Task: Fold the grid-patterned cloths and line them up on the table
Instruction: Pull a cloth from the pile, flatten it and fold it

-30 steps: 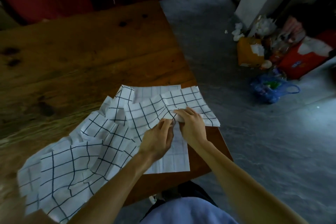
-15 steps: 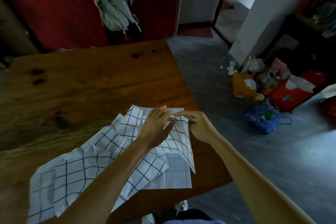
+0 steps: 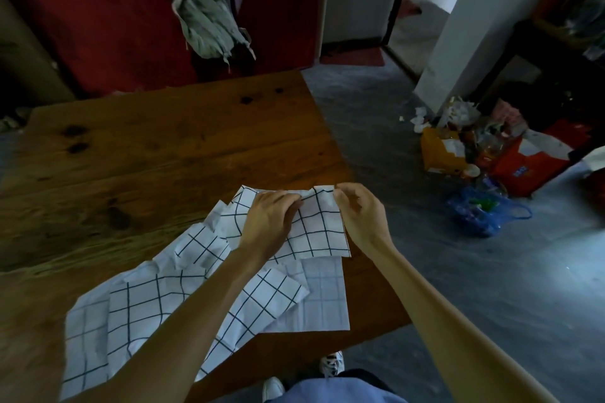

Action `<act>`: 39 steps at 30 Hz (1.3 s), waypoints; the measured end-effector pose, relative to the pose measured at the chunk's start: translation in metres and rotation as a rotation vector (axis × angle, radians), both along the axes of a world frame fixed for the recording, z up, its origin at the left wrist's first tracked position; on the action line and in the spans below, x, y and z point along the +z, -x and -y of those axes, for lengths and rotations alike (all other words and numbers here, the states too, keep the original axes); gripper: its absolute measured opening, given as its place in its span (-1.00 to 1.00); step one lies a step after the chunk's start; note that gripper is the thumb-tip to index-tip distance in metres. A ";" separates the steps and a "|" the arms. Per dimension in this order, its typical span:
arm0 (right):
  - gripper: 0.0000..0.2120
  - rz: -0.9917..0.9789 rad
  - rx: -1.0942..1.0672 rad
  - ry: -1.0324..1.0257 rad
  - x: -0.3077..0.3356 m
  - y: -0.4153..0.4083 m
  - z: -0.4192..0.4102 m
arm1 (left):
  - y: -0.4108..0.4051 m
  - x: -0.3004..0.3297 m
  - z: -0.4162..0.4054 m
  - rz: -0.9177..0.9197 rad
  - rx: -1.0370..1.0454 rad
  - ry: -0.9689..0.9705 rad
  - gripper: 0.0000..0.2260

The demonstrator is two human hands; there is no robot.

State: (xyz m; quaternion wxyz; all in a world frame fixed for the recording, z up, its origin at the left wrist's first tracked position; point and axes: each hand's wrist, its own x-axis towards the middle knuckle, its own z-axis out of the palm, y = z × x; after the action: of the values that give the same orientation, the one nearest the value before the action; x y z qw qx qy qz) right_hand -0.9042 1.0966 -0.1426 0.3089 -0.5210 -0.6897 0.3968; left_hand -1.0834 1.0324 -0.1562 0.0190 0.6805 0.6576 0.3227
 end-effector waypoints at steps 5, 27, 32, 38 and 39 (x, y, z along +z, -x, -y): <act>-0.68 0.020 0.011 0.017 0.001 0.008 0.000 | 0.000 0.000 0.006 0.008 0.005 -0.018 -0.73; -0.68 -0.163 0.188 0.075 0.023 0.021 -0.004 | 0.006 0.018 0.021 0.104 -0.009 -0.092 -0.70; -0.92 -0.131 0.235 -0.001 0.029 0.020 -0.004 | 0.003 0.023 0.019 0.135 0.001 -0.020 -0.71; -0.91 -0.100 0.311 -0.089 0.040 0.025 -0.004 | -0.009 0.045 0.003 0.172 -0.026 -0.137 -0.92; -0.90 -0.105 0.316 -0.107 0.042 0.025 -0.004 | -0.008 0.046 0.001 0.168 -0.016 -0.156 -0.94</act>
State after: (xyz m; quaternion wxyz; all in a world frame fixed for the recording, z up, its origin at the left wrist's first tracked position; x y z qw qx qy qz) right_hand -0.9293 1.1011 -0.1006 0.3057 -0.3673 -0.7660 0.4298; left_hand -1.0756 1.0313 -0.1099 0.0236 0.6555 0.6212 0.4288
